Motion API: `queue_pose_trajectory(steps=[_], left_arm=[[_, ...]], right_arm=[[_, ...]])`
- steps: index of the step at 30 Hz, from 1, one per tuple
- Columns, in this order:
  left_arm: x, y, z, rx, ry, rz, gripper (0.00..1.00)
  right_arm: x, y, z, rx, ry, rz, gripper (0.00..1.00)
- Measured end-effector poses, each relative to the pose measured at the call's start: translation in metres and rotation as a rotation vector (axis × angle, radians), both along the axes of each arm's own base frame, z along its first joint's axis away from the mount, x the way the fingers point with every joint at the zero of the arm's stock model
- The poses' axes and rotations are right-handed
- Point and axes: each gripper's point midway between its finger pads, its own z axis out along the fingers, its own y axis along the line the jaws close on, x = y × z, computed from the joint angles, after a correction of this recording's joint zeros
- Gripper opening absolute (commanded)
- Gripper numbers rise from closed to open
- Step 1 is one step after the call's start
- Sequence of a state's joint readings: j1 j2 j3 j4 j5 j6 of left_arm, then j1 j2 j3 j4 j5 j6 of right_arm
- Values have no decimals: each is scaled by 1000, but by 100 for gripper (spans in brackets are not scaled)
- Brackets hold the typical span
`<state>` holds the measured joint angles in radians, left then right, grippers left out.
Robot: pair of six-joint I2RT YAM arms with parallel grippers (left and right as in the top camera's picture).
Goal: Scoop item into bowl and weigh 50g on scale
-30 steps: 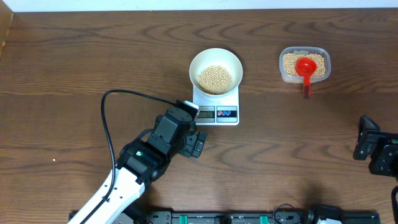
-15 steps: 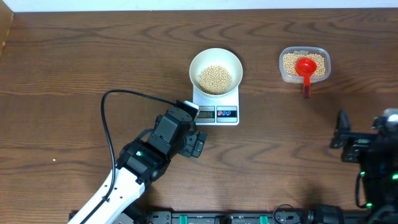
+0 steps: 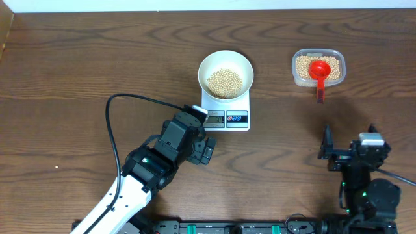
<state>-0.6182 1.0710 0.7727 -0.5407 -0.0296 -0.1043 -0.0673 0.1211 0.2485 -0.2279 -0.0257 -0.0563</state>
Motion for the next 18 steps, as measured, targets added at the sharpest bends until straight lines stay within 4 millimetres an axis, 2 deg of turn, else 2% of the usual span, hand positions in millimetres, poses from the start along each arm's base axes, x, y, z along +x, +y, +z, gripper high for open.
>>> queue_pose_trajectory(steps=[6, 18], left_arm=[[0, 0, 0, 0, 1, 0, 95], [0, 0, 0, 0, 0, 0, 95]], right_arm=[[3, 0, -27, -3, -50, 3, 99], [9, 3, -54, -1, -25, 18, 99]])
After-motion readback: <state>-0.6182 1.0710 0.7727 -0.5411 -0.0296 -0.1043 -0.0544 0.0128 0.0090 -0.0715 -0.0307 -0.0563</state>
